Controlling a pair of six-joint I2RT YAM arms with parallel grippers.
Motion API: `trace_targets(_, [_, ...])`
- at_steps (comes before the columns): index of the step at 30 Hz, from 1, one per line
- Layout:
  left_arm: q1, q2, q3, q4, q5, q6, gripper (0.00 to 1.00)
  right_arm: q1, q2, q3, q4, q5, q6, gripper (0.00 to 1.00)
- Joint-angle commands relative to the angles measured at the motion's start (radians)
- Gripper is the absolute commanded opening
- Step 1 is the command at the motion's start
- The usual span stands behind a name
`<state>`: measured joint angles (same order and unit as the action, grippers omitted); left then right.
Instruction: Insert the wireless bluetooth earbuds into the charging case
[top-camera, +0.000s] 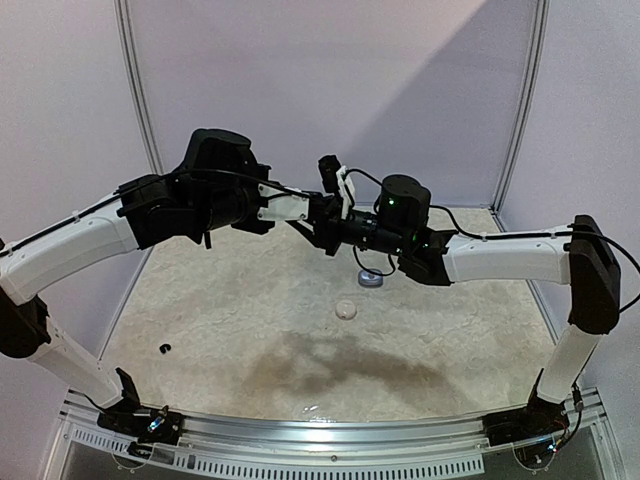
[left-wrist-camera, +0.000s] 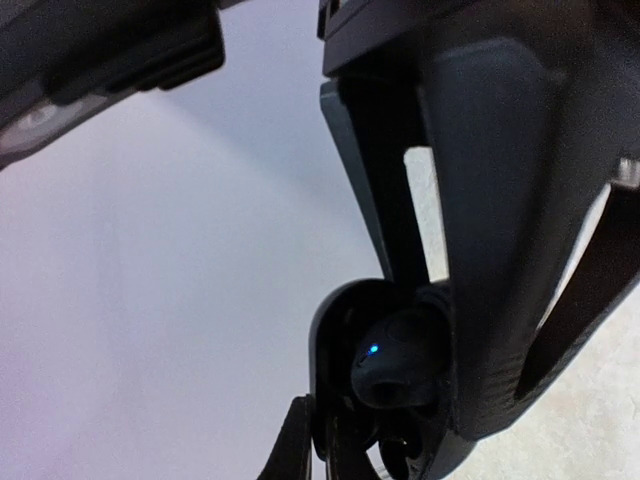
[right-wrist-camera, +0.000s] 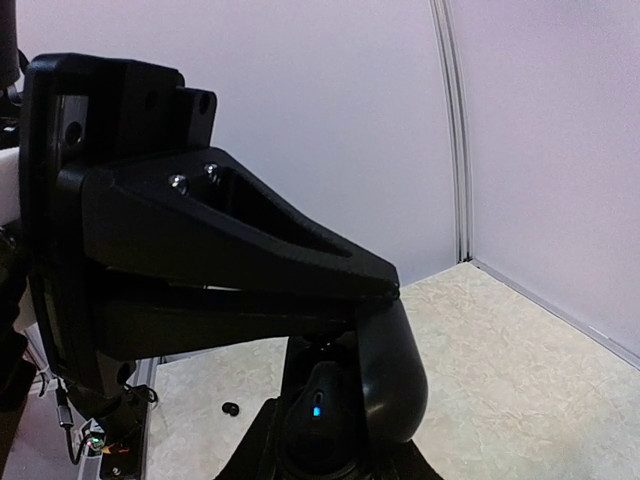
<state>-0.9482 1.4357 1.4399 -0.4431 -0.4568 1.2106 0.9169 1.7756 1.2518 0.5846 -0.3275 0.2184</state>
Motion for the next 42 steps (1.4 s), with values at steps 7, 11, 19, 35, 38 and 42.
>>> trace_targets(7, [-0.02, -0.015, 0.013, 0.007, 0.01, -0.038, 0.0, -0.002, 0.001, 0.011, -0.031, -0.023, -0.027, 0.12])
trace_targets(11, [-0.017, -0.014, 0.028, 0.001, 0.002, -0.064, 0.17, -0.003, -0.013, -0.002, -0.04, -0.045, -0.061, 0.07])
trace_targets(19, [-0.011, -0.035, 0.075, -0.058, -0.027, -0.136, 0.54, -0.003, -0.078, -0.049, -0.042, -0.103, -0.103, 0.04])
trace_targets(35, [0.057, 0.003, 0.206, -0.417, 0.197, -0.388, 0.53, -0.004, -0.121, -0.039, -0.083, -0.216, -0.082, 0.11])
trace_targets(38, [0.088, 0.032, 0.268, -0.547, 0.343, -0.443, 0.47, -0.003, -0.127, -0.035, -0.082, -0.23, -0.072, 0.11])
trace_targets(42, [0.091, 0.06, 0.314, -0.649, 0.447, -0.477, 0.42, -0.002, -0.128, -0.016, -0.094, -0.266, -0.075, 0.11])
